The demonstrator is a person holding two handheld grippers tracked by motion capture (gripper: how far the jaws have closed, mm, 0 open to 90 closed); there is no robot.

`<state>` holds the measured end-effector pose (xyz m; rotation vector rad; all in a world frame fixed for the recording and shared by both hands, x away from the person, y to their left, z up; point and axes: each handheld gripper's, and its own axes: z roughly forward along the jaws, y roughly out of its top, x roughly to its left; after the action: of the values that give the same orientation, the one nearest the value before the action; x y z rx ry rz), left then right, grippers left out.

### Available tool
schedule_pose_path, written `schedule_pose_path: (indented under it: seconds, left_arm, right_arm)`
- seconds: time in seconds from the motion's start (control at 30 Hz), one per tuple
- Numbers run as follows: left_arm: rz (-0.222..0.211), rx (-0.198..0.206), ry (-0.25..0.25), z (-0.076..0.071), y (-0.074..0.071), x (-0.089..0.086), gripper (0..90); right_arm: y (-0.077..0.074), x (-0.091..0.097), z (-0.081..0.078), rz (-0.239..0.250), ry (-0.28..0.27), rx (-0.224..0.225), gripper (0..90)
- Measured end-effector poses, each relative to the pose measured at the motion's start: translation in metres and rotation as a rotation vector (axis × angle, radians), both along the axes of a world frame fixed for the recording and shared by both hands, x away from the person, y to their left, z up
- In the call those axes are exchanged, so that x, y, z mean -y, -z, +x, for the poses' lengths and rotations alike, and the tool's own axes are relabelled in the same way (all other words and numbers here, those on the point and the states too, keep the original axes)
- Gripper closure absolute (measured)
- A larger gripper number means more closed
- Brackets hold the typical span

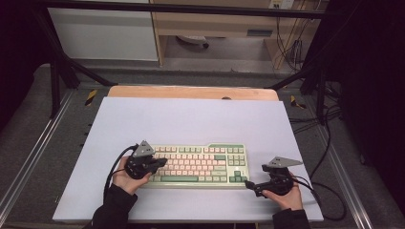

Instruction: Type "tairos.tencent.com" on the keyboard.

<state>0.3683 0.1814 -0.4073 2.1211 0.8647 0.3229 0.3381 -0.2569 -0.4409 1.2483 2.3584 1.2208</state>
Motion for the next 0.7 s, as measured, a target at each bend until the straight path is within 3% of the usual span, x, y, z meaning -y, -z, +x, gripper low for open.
schedule_pose_path:
  seconds: [0.7]
  left_arm:
    - [0.027,0.000,0.008,0.016,0.013,0.034,89.9]
  right_arm:
    - [0.000,0.000,0.000,0.002,0.000,0.005,0.6]
